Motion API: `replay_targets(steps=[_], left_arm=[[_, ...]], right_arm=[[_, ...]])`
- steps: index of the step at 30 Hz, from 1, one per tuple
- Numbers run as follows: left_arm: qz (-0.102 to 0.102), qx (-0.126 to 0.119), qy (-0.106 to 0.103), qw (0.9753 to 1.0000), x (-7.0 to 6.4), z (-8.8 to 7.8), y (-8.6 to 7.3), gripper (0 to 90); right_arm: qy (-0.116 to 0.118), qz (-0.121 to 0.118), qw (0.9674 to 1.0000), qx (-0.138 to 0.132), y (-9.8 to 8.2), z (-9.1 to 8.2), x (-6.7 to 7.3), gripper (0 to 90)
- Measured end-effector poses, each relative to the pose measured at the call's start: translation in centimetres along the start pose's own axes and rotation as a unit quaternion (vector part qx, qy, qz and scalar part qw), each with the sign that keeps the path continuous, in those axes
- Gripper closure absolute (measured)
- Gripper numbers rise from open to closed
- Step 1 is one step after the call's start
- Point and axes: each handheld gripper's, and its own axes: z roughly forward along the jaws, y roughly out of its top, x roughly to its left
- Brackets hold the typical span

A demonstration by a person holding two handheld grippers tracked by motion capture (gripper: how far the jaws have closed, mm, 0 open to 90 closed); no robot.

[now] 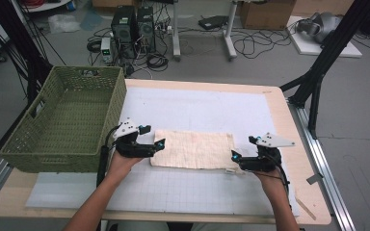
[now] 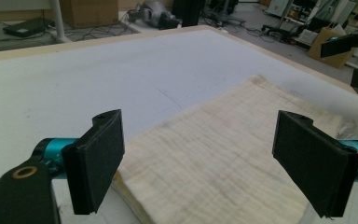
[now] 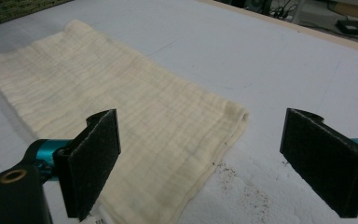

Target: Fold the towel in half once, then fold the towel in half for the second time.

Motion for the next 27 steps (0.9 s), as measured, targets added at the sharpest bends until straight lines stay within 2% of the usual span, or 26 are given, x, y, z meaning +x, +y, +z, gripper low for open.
replay_targets(steps=[6,13,16,21,27], left_arm=[[-0.001,0.004,0.0,1.0,0.02,0.23,-0.05,17.4],[-0.004,0.002,0.001,1.0,-0.01,-0.09,0.17,18.5],[-0.004,0.001,0.001,1.0,-0.1,-0.09,0.23,18.5],[-0.006,0.005,0.005,1.0,-0.03,-0.03,0.21,18.4],[-0.013,0.005,0.007,0.9999,0.15,0.07,0.35,18.8]], right_arm=[[-0.001,-0.003,1.0,-0.003,0.09,-0.35,-0.01,11.4],[-0.004,0.012,0.9999,-0.008,-0.04,-0.72,-0.43,11.4],[0.001,0.017,0.9998,-0.012,0.01,-0.88,-0.42,11.4],[-0.001,-0.001,1.0,-0.007,0.06,-0.77,-0.31,11.4],[0.003,0.0,1.0,-0.007,0.16,-0.53,-0.4,11.4]])
